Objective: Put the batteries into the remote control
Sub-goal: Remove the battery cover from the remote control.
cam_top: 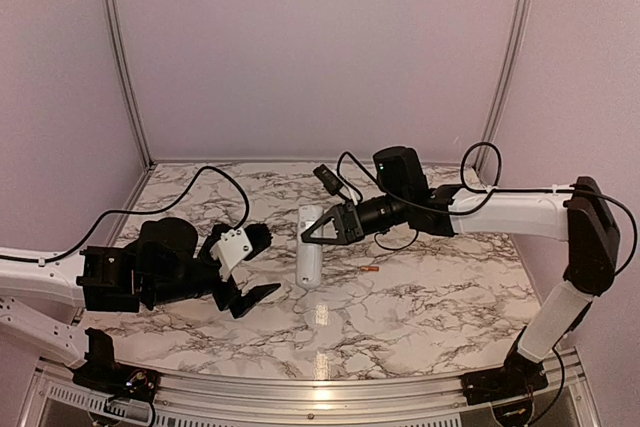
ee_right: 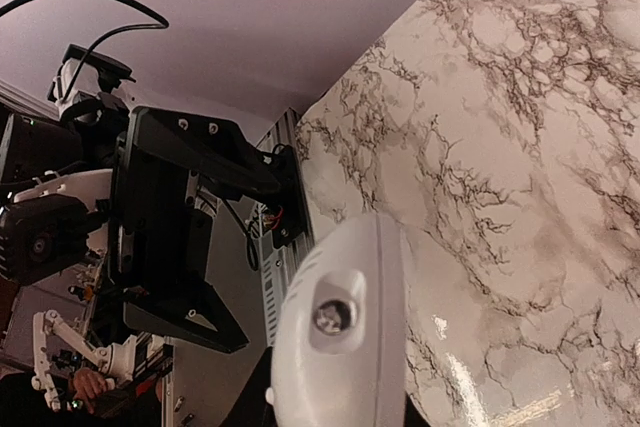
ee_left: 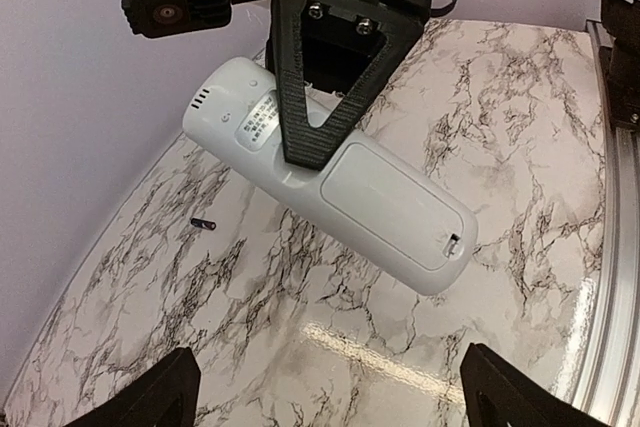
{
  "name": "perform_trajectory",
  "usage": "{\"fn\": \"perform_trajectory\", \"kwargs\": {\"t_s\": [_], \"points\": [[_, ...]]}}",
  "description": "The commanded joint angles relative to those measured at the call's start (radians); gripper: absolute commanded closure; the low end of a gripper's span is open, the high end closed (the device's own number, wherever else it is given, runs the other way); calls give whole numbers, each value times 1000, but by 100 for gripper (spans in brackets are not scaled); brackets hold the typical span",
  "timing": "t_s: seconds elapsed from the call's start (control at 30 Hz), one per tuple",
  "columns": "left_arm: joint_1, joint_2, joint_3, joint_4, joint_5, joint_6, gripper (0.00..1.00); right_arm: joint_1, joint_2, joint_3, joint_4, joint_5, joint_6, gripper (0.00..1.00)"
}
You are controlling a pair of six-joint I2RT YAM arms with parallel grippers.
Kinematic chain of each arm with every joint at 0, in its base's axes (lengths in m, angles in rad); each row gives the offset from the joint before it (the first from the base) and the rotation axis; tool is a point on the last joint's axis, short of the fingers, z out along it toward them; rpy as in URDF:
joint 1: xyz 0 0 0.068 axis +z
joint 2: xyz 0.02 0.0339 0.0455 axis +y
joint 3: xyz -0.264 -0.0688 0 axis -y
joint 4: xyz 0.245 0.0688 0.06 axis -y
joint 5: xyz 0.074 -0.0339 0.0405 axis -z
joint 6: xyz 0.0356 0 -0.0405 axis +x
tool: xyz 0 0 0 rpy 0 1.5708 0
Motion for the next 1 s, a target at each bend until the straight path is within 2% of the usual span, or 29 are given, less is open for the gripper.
{"fn": "perform_trajectory", "kwargs": {"t_s": [0.0, 0.2, 0.57, 0.97], "points": [[-7, 7, 20, 16, -20, 67, 6, -27, 34, -20, 38, -54, -1, 96], [-15, 69, 50, 49, -27, 93, 8, -27, 65, -34, 109, -100, 56, 96], [-37, 139, 89, 92, -60, 137, 14, -27, 90, -25, 114, -93, 85, 95], [-51, 204, 126, 88, -66, 160, 15, -17, 94, -20, 96, -92, 90, 95]]}}
